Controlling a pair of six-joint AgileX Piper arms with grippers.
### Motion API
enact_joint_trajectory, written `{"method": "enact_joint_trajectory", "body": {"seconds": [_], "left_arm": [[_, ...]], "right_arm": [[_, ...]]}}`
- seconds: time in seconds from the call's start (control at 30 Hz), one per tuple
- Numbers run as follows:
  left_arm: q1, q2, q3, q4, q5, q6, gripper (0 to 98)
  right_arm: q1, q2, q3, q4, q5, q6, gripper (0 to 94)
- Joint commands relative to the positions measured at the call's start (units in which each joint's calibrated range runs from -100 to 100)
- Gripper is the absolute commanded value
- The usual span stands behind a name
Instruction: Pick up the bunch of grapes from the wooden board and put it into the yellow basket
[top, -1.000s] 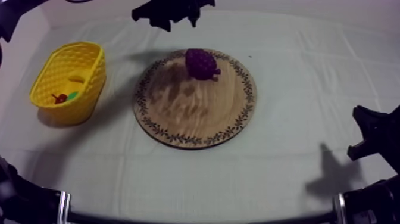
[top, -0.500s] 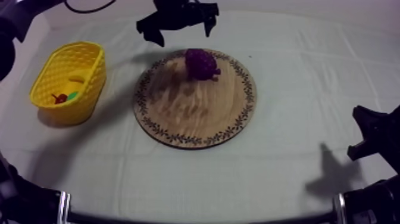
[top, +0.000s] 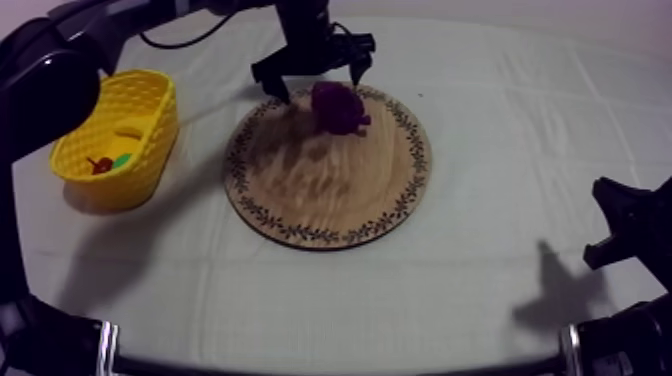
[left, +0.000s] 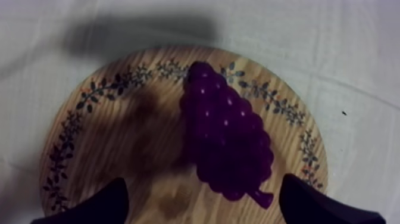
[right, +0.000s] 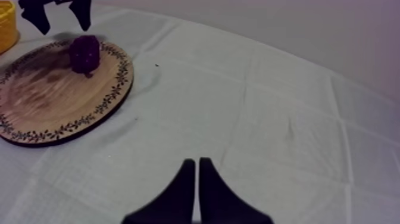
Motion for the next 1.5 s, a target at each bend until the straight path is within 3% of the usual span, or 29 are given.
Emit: {"method": "enact_joint_trajectory", "body": {"seconds": [0.0,1.03,1.2,1.47], "left_arm": [[-0.02,1.95,-1.89,0.29,0.38,0.24,96.2],[0.3,16.58,-15.41,0.75,1.21,1.84,94.4],[0.35,17.12,-16.01,-0.2,0.96,2.13,86.6],[0.4,17.5,-16.26,-1.62,-0.26,2.2,62.9]], "right_arm": [[0.02,-0.01,-0.03,0.01,0.0,0.01,0.4],[0.02,-0.01,-0.03,0.01,0.0,0.06,0.4],[0.02,-0.01,-0.03,0.01,0.0,0.06,0.4],[0.02,-0.01,-0.03,0.01,0.0,0.06,0.4]]}}
